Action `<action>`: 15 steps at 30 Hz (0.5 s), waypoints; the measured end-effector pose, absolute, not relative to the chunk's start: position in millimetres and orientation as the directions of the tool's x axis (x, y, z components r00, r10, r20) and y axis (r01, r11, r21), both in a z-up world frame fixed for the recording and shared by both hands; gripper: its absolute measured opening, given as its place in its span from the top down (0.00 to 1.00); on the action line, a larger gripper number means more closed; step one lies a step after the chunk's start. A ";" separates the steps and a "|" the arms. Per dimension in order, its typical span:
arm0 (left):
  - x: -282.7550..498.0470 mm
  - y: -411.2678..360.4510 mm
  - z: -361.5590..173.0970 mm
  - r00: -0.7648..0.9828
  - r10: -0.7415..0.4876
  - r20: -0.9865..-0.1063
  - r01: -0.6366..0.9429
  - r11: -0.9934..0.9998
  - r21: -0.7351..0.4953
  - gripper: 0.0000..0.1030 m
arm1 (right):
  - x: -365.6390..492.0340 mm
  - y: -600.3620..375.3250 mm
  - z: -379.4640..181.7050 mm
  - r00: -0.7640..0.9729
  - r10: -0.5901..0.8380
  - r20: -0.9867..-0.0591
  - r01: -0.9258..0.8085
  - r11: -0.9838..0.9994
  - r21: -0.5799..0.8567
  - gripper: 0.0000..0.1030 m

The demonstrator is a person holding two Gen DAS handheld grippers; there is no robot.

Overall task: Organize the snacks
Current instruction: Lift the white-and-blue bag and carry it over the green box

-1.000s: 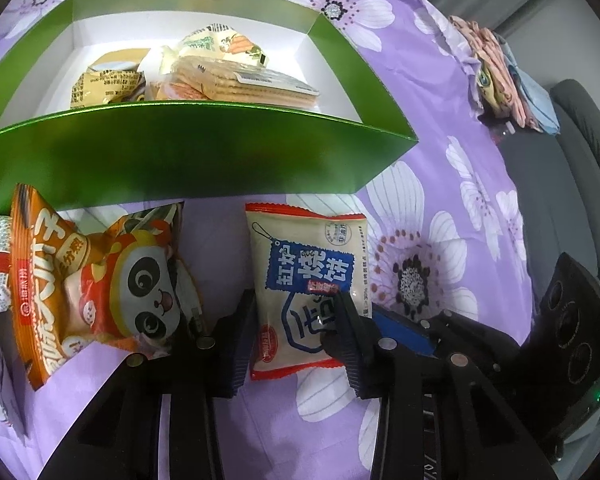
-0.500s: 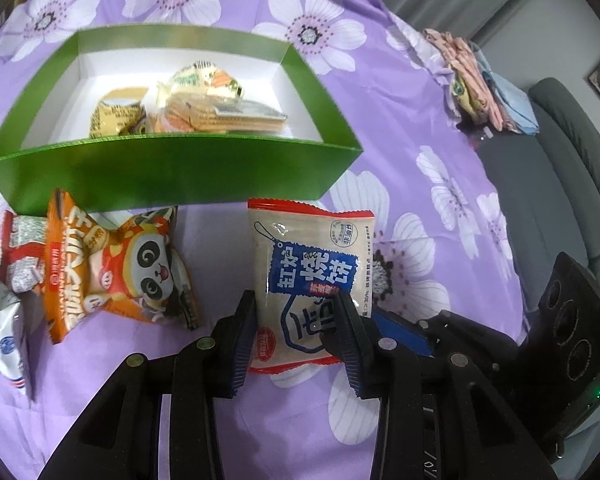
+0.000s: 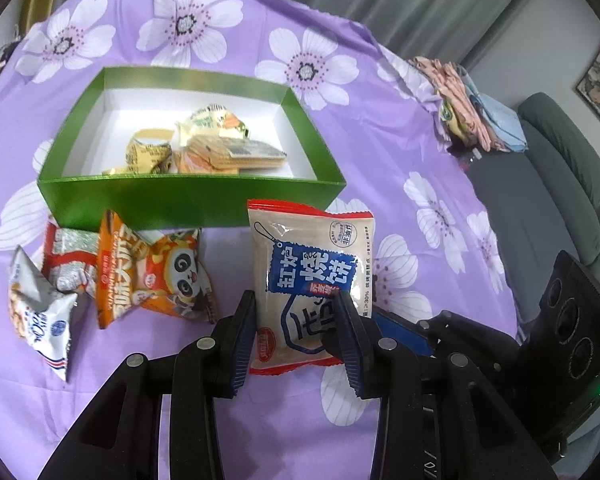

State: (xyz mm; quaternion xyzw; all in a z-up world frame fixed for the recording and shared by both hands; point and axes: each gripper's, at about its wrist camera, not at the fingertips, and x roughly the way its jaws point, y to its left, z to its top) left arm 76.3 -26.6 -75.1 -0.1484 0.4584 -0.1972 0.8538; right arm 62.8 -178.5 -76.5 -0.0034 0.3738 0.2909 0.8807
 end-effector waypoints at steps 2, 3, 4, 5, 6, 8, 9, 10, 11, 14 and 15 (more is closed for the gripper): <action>74.5 -24.7 -70.9 0.513 -0.472 -0.717 0.205 0.878 -0.432 0.62 | 62.8 -177.2 -72.6 0.557 0.511 -0.655 -0.520 0.829 0.204 0.77; 74.2 -24.1 -68.8 0.517 -0.472 -0.714 0.206 0.878 -0.431 0.62 | 63.1 -176.2 -71.5 0.559 0.511 -0.653 -0.521 0.829 0.202 0.77; 74.1 -22.8 -66.5 0.524 -0.472 -0.709 0.209 0.878 -0.430 0.62 | 63.4 -175.5 -69.7 0.563 0.510 -0.651 -0.524 0.829 0.197 0.77; 73.7 -22.0 -65.1 0.528 -0.472 -0.706 0.210 0.878 -0.430 0.62 | 63.7 -174.9 -68.0 0.565 0.510 -0.648 -0.527 0.828 0.192 0.77; 73.8 -20.4 -63.2 0.534 -0.472 -0.701 0.211 0.878 -0.430 0.62 | 63.7 -174.3 -66.7 0.568 0.511 -0.646 -0.530 0.827 0.189 0.77; 73.7 -17.0 -60.6 0.542 -0.473 -0.695 0.213 0.877 -0.431 0.62 | 64.6 -172.6 -64.0 0.572 0.511 -0.641 -0.535 0.825 0.181 0.77; 73.9 -15.9 -59.4 0.545 -0.473 -0.692 0.213 0.877 -0.431 0.62 | 64.6 -171.7 -62.6 0.574 0.512 -0.640 -0.537 0.824 0.178 0.77; 74.6 -14.8 -58.1 0.549 -0.473 -0.689 0.212 0.876 -0.433 0.62 | 65.5 -170.7 -61.6 0.575 0.512 -0.638 -0.540 0.824 0.175 0.77; 75.7 -13.6 -56.5 0.553 -0.473 -0.686 0.211 0.876 -0.434 0.62 | 66.5 -169.7 -60.5 0.576 0.513 -0.636 -0.543 0.822 0.171 0.77; 77.5 -9.2 -53.4 0.564 -0.471 -0.678 0.212 0.876 -0.433 0.62 | 67.4 -167.2 -58.9 0.581 0.513 -0.632 -0.550 0.820 0.160 0.77; 79.0 -7.4 -52.1 0.568 -0.470 -0.675 0.212 0.877 -0.432 0.62 | 68.5 -165.4 -57.8 0.581 0.513 -0.631 -0.553 0.819 0.156 0.77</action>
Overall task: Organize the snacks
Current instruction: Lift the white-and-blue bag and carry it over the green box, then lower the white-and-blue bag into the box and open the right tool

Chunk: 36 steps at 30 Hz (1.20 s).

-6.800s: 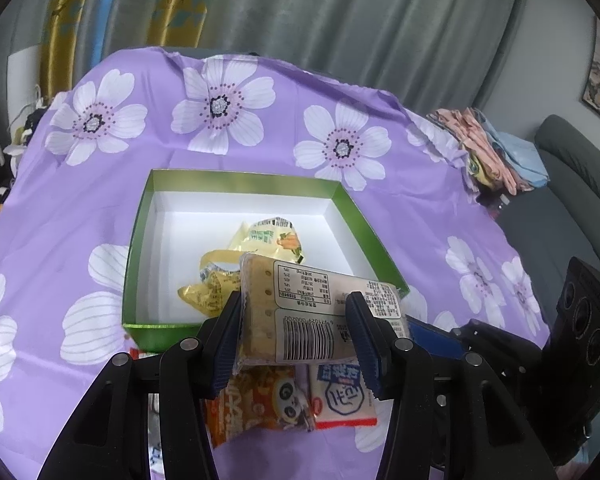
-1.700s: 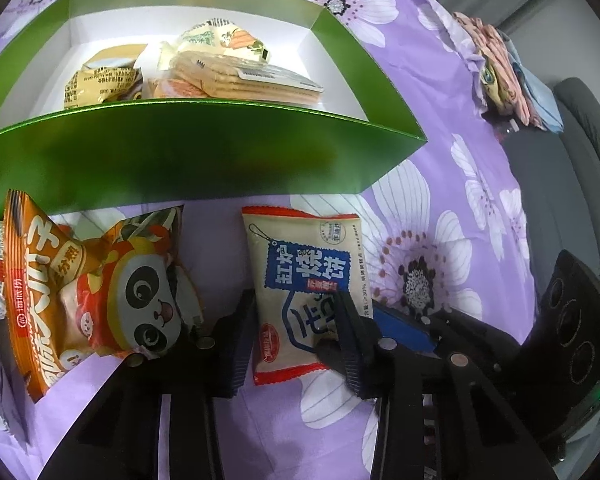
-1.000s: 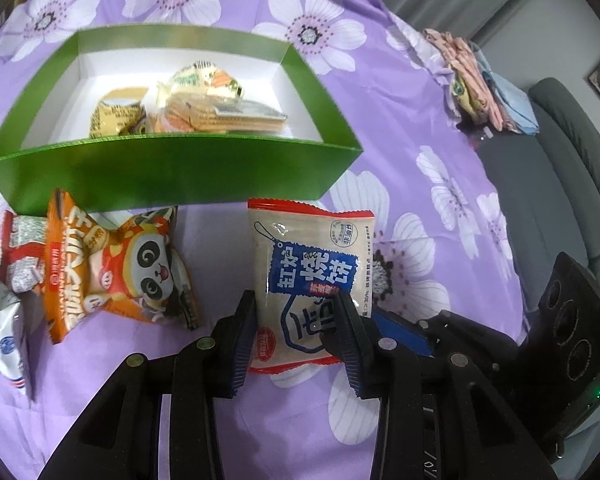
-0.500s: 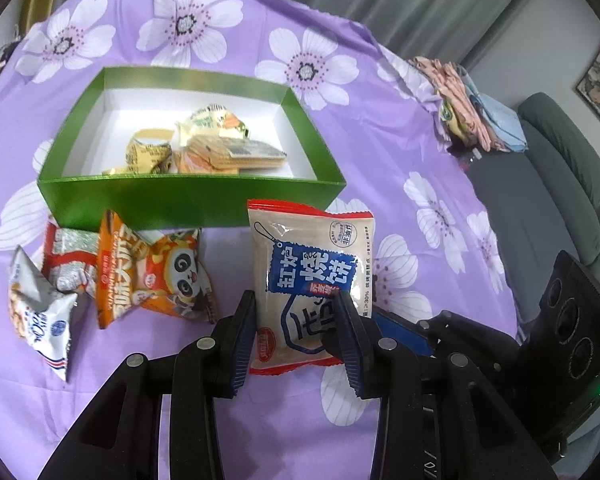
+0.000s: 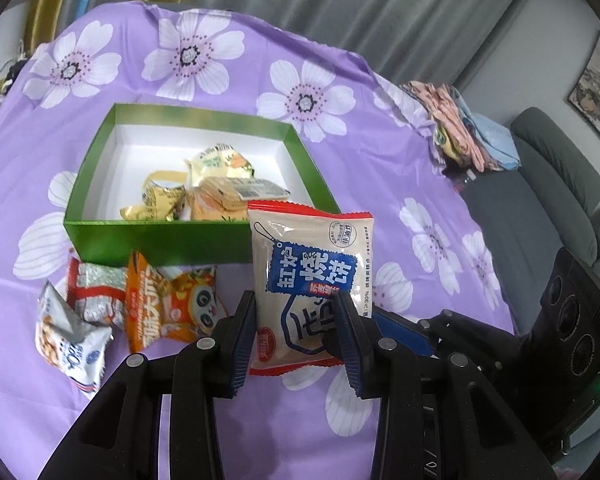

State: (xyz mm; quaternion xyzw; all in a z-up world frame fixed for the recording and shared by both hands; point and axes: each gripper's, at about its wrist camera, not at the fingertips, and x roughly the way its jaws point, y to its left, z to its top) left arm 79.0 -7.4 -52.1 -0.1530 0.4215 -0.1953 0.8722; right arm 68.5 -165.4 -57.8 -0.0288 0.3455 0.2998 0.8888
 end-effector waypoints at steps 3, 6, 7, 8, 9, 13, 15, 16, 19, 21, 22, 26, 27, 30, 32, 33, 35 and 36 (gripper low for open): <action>83.0 -3.2 -49.0 0.579 -0.469 -0.667 0.212 0.877 -0.432 0.62 | 73.8 -161.2 -54.5 0.586 0.515 -0.626 -0.558 0.816 0.148 0.77; 89.9 1.9 -46.0 0.588 -0.465 -0.662 0.213 0.878 -0.428 0.62 | 80.2 -157.3 -51.9 0.590 0.517 -0.620 -0.564 0.814 0.141 0.77; 92.6 3.1 -45.2 0.589 -0.465 -0.661 0.215 0.879 -0.427 0.62 | 82.8 -156.0 -51.2 0.592 0.517 -0.619 -0.565 0.813 0.138 0.77; 96.1 4.5 -43.9 0.591 -0.465 -0.659 0.215 0.878 -0.427 0.62 | 85.7 -154.9 -50.4 0.595 0.516 -0.617 -0.566 0.813 0.134 0.77; 99.6 5.5 -42.2 0.593 -0.465 -0.657 0.216 0.878 -0.427 0.62 | 87.8 -154.1 -49.3 0.597 0.517 -0.613 -0.567 0.813 0.133 0.77; 115.2 9.4 -34.8 0.609 -0.459 -0.647 0.224 0.882 -0.415 0.62 | 103.7 -150.7 -43.6 0.609 0.523 -0.596 -0.569 0.812 0.130 0.77; 124.1 10.8 -31.5 0.612 -0.455 -0.646 0.228 0.884 -0.407 0.62 | 112.5 -147.7 -40.8 0.615 0.522 -0.591 -0.570 0.812 0.125 0.77; 130.4 11.8 -30.5 0.609 -0.456 -0.649 0.230 0.884 -0.406 0.62 | 117.9 -146.1 -39.8 0.619 0.520 -0.589 -0.569 0.814 0.120 0.77; 145.5 15.4 -31.1 0.603 -0.456 -0.654 0.220 0.884 -0.413 0.62 | 132.0 -141.8 -40.2 0.624 0.518 -0.585 -0.570 0.814 0.112 0.77; 153.7 17.3 -32.6 0.605 -0.449 -0.658 0.214 0.887 -0.408 0.62 | 142.1 -138.8 -41.5 0.620 0.519 -0.588 -0.569 0.814 0.118 0.77; 158.6 18.3 -33.8 0.603 -0.448 -0.660 0.212 0.888 -0.408 0.62 | 146.8 -137.8 -42.3 0.618 0.520 -0.589 -0.568 0.814 0.123 0.77; 176.6 23.6 -41.8 0.588 -0.454 -0.670 0.198 0.883 -0.425 0.62 | 164.7 -132.0 -48.7 0.609 0.517 -0.602 -0.566 0.814 0.128 0.77; 180.8 24.5 -44.3 0.584 -0.452 -0.674 0.193 0.884 -0.426 0.62 | 169.3 -130.8 -51.3 0.603 0.518 -0.606 -0.566 0.814 0.133 0.77; 192.5 25.9 -52.6 0.578 -0.441 -0.687 0.180 0.890 -0.420 0.62 | 183.0 -127.6 -59.8 0.586 0.518 -0.623 -0.566 0.812 0.143 0.77; 200.6 27.8 -60.0 0.567 -0.440 -0.696 0.168 0.890 -0.425 0.62 | 191.7 -125.3 -66.2 0.580 0.517 -0.630 -0.562 0.813 0.150 0.77; 204.1 28.8 -63.7 0.561 -0.442 -0.700 0.160 0.888 -0.431 0.62 | 196.0 -123.7 -69.9 0.574 0.515 -0.637 -0.562 0.813 0.151 0.77; 212.3 30.8 -71.6 0.546 -0.447 -0.709 0.142 0.883 -0.447 0.62 | 202.7 -121.9 -76.1 0.563 0.511 -0.649 -0.558 0.815 0.157 0.77; 215.3 31.1 -74.5 0.542 -0.447 -0.712 0.137 0.883 -0.449 0.62 | 206.9 -120.3 -79.4 0.558 0.506 -0.658 -0.557 0.816 0.155 0.77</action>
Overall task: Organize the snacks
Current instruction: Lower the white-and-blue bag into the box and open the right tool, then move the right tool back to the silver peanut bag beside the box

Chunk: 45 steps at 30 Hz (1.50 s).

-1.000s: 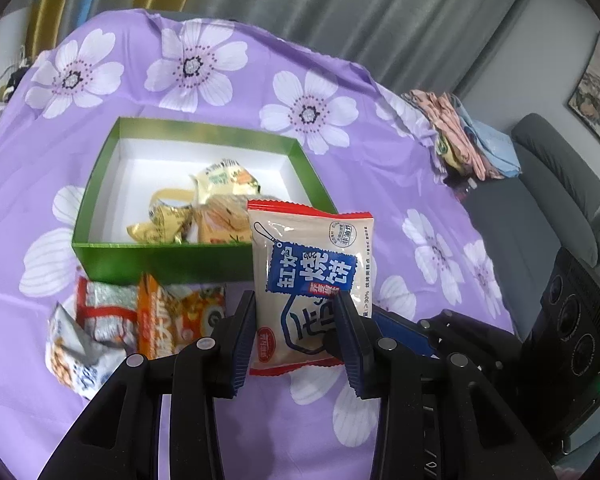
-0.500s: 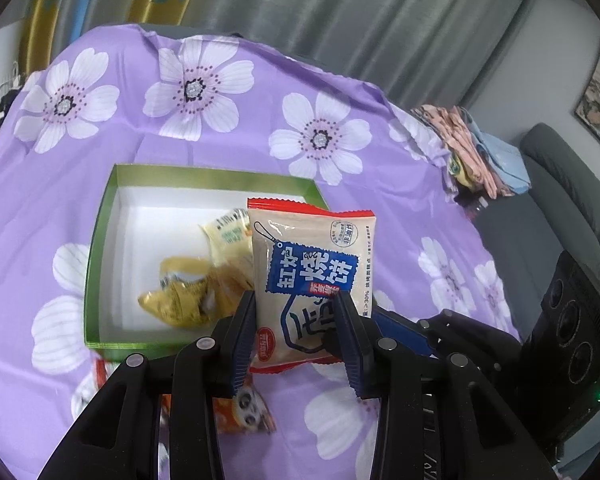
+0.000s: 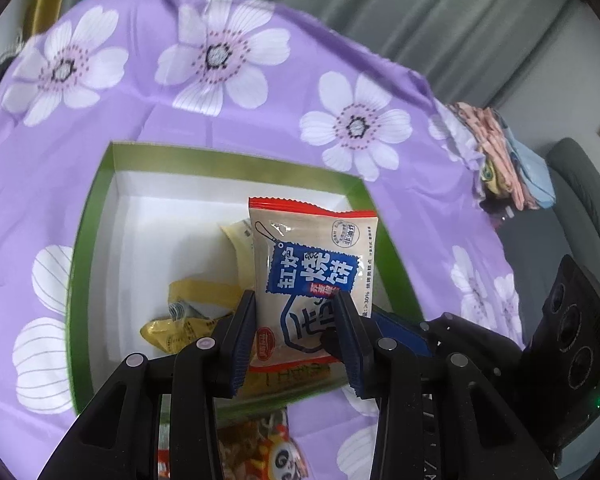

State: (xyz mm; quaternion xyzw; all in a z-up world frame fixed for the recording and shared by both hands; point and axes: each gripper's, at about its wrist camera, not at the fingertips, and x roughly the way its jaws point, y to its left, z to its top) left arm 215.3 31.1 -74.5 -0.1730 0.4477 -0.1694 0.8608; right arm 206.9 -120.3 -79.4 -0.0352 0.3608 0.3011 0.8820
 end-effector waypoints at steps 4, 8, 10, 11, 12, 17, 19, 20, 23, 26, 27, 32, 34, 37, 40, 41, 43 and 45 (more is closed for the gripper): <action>223.9 29.1 -85.8 0.527 -0.436 -0.730 0.119 0.888 -0.444 0.62 | 217.9 -116.4 -90.1 0.539 0.493 -0.683 -0.552 0.819 0.155 0.76; 227.7 27.7 -93.5 0.520 -0.423 -0.742 0.101 0.893 -0.438 0.62 | 224.1 -111.6 -98.4 0.526 0.475 -0.706 -0.546 0.825 0.148 0.74; 227.9 26.8 -95.1 0.523 -0.412 -0.747 0.094 0.898 -0.430 0.62 | 224.8 -110.9 -100.6 0.524 0.473 -0.708 -0.540 0.827 0.153 0.72; 227.7 26.2 -95.7 0.524 -0.399 -0.753 0.088 0.904 -0.418 0.62 | 224.9 -110.8 -101.2 0.522 0.474 -0.709 -0.539 0.828 0.156 0.71; 227.7 26.2 -96.2 0.525 -0.393 -0.755 0.086 0.907 -0.412 0.62 | 225.4 -111.0 -101.2 0.523 0.476 -0.708 -0.538 0.828 0.159 0.70; 221.7 28.0 -91.7 0.542 -0.365 -0.757 0.075 0.918 -0.389 0.42 | 220.7 -116.2 -98.7 0.542 0.463 -0.702 -0.519 0.841 0.153 0.62; 216.7 29.0 -85.9 0.561 -0.353 -0.749 0.075 0.923 -0.378 0.35 | 217.3 -120.5 -95.7 0.553 0.462 -0.694 -0.510 0.846 0.157 0.60; 214.6 29.2 -83.8 0.566 -0.350 -0.746 0.076 0.924 -0.376 0.35 | 215.3 -122.7 -94.1 0.555 0.463 -0.691 -0.506 0.848 0.161 0.58; 206.0 28.8 -74.0 0.588 -0.336 -0.735 0.082 0.929 -0.360 0.30 | 206.4 -128.7 -86.9 0.573 0.463 -0.677 -0.498 0.852 0.161 0.55; 196.5 28.0 -63.7 0.614 -0.316 -0.723 0.087 0.938 -0.335 0.25 | 193.5 -135.2 -78.0 0.588 0.469 -0.659 -0.493 0.854 0.168 0.48; 193.1 27.9 -60.9 0.621 -0.313 -0.719 0.090 0.939 -0.331 0.25 | 189.3 -136.4 -75.4 0.592 0.470 -0.654 -0.492 0.854 0.169 0.45; 170.0 25.6 -47.3 0.650 -0.289 -0.703 0.099 0.949 -0.298 0.17 | 164.9 -140.8 -62.7 0.608 0.477 -0.635 -0.486 0.856 0.178 0.27; 159.3 25.9 -42.6 0.660 -0.286 -0.695 0.101 0.950 -0.295 0.14 | 154.5 -143.2 -58.4 0.606 0.486 -0.630 -0.485 0.853 0.192 0.24; 144.0 26.4 -36.7 0.670 -0.276 -0.689 0.100 0.953 -0.285 0.14 | 139.9 -145.6 -53.6 0.597 0.501 -0.626 -0.486 0.847 0.214 0.18; 129.8 25.4 -31.5 0.679 -0.271 -0.683 0.102 0.955 -0.278 0.14 | 126.9 -147.1 -49.2 0.588 0.515 -0.624 -0.494 0.839 0.227 0.17; 125.8 24.7 -30.0 0.680 -0.271 -0.681 0.103 0.955 -0.278 0.14 | 122.9 -147.5 -48.0 0.587 0.517 -0.624 -0.494 0.839 0.230 0.16; 116.8 24.5 -27.2 0.683 -0.271 -0.678 0.104 0.955 -0.277 0.13 | 113.6 -148.4 -44.7 0.588 0.521 -0.618 -0.493 0.837 0.237 0.13; 108.4 24.7 -25.2 0.688 -0.264 -0.675 0.100 0.957 -0.272 0.07 | 105.3 -148.9 -42.0 0.586 0.527 -0.615 -0.495 0.834 0.244 0.12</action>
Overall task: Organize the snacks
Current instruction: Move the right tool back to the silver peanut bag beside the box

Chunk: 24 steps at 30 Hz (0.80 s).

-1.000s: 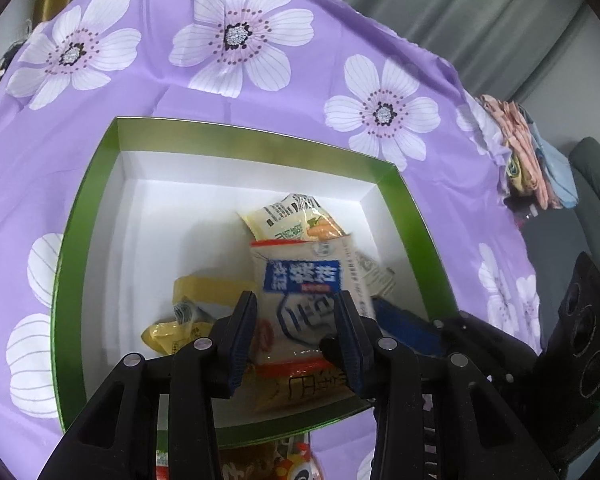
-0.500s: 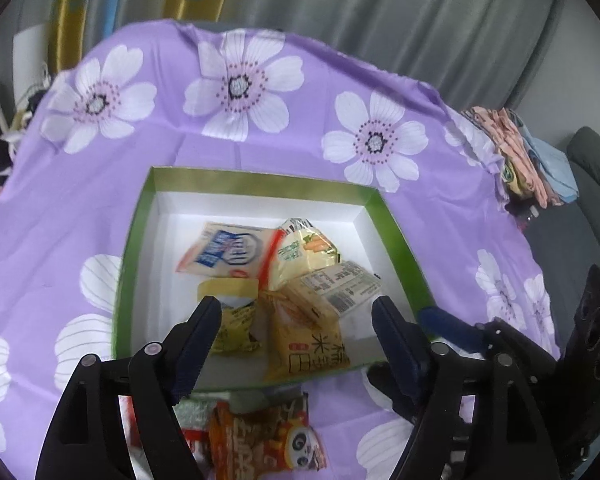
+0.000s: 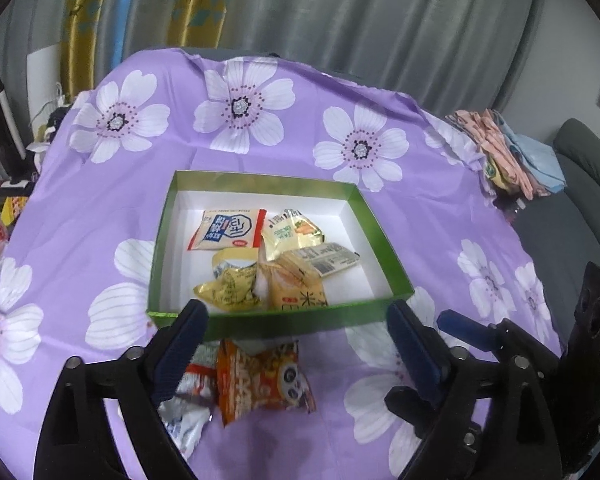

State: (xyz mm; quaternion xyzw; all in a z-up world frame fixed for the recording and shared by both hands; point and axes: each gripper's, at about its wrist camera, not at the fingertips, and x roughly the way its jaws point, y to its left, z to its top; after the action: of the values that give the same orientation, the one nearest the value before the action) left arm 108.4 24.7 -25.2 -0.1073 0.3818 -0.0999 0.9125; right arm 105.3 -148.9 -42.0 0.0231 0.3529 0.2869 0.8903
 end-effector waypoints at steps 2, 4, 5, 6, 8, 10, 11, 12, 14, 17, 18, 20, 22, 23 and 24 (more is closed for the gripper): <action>99.9 27.3 -23.7 0.691 -0.267 -0.671 0.098 0.955 -0.279 0.05 | 98.1 -149.6 -39.9 0.586 0.530 -0.613 -0.495 0.833 0.247 0.12; 92.5 32.3 -22.6 0.692 -0.276 -0.667 0.092 0.950 -0.297 0.05 | 91.1 -148.9 -38.9 0.581 0.534 -0.615 -0.497 0.830 0.251 0.12; 88.5 36.2 -21.9 0.693 -0.275 -0.666 0.085 0.949 -0.304 0.05 | 87.9 -148.4 -38.5 0.579 0.534 -0.616 -0.499 0.830 0.250 0.12; 84.8 39.0 -21.2 0.696 -0.271 -0.664 0.077 0.949 -0.307 0.05 | 84.5 -148.1 -38.0 0.578 0.535 -0.616 -0.502 0.828 0.248 0.12; 77.7 46.4 -20.5 0.698 -0.269 -0.663 0.064 0.946 -0.316 0.05 | 79.4 -147.2 -37.3 0.575 0.537 -0.617 -0.506 0.826 0.248 0.12; 69.4 57.4 -19.5 0.703 -0.263 -0.661 0.041 0.943 -0.331 0.05 | 73.8 -146.6 -36.5 0.573 0.540 -0.617 -0.507 0.825 0.251 0.12; 66.4 62.5 -19.1 0.705 -0.260 -0.660 0.032 0.941 -0.336 0.05 | 71.7 -146.2 -36.1 0.572 0.540 -0.617 -0.508 0.824 0.251 0.11; 62.8 68.8 -18.9 0.707 -0.252 -0.660 0.018 0.940 -0.339 0.05 | 69.8 -146.3 -35.6 0.572 0.540 -0.617 -0.507 0.825 0.251 0.10; 56.3 79.9 -19.8 0.713 -0.236 -0.660 -0.013 0.937 -0.349 0.05 | 66.6 -146.6 -35.2 0.571 0.543 -0.616 -0.507 0.823 0.256 0.08; 46.9 97.4 -24.2 0.715 -0.216 -0.665 -0.060 0.929 -0.366 0.05 | 63.7 -146.1 -35.6 0.562 0.549 -0.619 -0.506 0.820 0.268 0.08; 45.2 103.5 -26.0 0.714 -0.211 -0.667 -0.074 0.925 -0.372 0.05 | 62.5 -145.5 -35.8 0.559 0.552 -0.619 -0.506 0.818 0.272 0.08; 40.3 113.9 -32.0 0.710 -0.202 -0.675 -0.102 0.918 -0.383 0.05 | 60.2 -144.7 -36.4 0.553 0.558 -0.619 -0.509 0.814 0.279 0.08; 36.9 121.0 -38.4 0.705 -0.195 -0.682 -0.122 0.914 -0.387 0.05 | 57.8 -141.9 -37.7 0.543 0.564 -0.622 -0.515 0.809 0.283 0.08; 35.2 124.5 -42.1 0.701 -0.190 -0.688 -0.132 0.913 -0.387 0.05 | 56.7 -140.6 -38.3 0.539 0.565 -0.624 -0.518 0.807 0.283 0.08; 34.1 127.2 -45.5 0.697 -0.187 -0.692 -0.140 0.911 -0.387 0.05 | 55.3 -138.5 -39.5 0.534 0.567 -0.627 -0.523 0.804 0.281 0.08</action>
State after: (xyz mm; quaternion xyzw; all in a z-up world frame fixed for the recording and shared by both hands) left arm 34.1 127.2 -45.5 -0.2102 0.3891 -0.0132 0.8968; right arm 55.3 -138.5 -39.5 0.0295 0.3688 0.3114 0.8753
